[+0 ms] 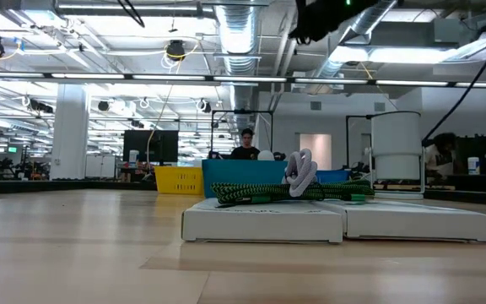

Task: Pick and place items into bin
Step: Put the black charger cable into the blue basket

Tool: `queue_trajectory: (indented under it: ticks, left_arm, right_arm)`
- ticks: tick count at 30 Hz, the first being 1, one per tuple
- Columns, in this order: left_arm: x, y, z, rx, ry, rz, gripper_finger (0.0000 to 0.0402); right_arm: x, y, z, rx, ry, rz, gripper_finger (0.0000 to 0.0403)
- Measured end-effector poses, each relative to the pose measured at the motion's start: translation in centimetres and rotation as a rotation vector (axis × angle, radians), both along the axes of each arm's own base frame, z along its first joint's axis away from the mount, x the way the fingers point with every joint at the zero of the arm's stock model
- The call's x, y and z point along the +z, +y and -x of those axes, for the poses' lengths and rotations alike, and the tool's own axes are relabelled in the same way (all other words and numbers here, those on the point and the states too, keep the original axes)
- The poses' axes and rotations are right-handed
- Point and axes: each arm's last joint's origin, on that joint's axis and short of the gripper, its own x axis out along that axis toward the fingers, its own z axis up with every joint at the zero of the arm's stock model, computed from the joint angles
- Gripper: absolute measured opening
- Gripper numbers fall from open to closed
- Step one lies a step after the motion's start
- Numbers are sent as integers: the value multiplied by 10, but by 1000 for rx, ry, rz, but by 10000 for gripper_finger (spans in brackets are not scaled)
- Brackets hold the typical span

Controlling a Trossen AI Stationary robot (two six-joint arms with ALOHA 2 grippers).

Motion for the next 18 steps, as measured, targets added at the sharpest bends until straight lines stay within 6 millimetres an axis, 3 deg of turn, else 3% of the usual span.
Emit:
queue_trajectory:
  ticks: [6, 10, 18]
  left_arm:
    - [3, -4, 10, -2, 33, 53, 111]
    - [0, -4, 10, -6, 64, 90, 111]
    - [-7, -3, 9, -4, 129, 115, 111]
  right_arm:
    - [-15, -62, 20, -48, -68, -250, 21]
    - [-35, -96, 22, -80, -90, -367, 21]
    - [-83, -126, 4, -149, -51, -520, 21]
